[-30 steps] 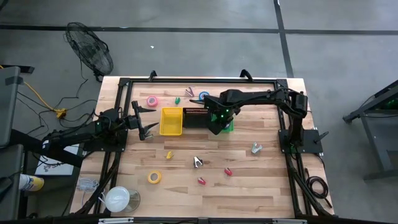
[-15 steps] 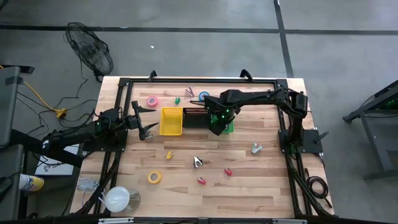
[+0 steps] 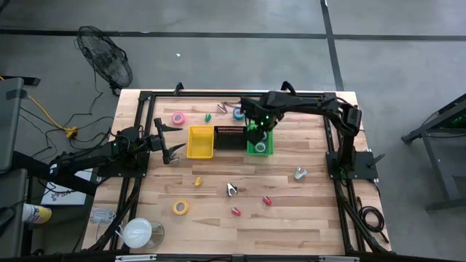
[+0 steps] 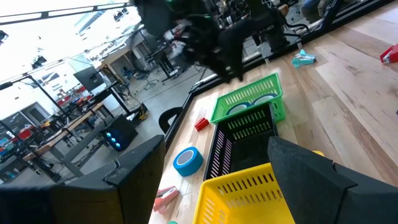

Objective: Pick and place Stapler, Stapler remover, tape
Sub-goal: Put the top red stapler into the black bin

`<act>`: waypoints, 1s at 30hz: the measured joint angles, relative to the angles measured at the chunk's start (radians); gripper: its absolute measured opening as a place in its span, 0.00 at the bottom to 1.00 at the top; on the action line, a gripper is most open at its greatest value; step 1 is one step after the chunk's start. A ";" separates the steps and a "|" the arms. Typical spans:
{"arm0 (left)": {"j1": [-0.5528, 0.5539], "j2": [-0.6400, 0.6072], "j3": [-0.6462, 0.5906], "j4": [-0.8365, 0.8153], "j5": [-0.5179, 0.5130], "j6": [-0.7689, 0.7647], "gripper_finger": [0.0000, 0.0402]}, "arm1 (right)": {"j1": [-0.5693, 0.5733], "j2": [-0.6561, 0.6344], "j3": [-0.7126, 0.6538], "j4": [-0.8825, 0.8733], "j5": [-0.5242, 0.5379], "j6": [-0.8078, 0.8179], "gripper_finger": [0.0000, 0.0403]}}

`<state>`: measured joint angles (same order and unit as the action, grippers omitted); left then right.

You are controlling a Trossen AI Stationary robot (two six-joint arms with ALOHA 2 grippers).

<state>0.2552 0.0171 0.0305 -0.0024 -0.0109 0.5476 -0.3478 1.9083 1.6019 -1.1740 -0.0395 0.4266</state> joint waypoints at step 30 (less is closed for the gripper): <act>0.000 0.000 0.000 0.000 0.000 0.000 0.70 | -0.340 0.000 -0.114 0.178 0.154 -0.458 0.52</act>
<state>0.2554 0.0170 0.0303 -0.0025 -0.0109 0.5476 -0.6881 1.9083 1.4883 -0.9962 0.1145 -0.0317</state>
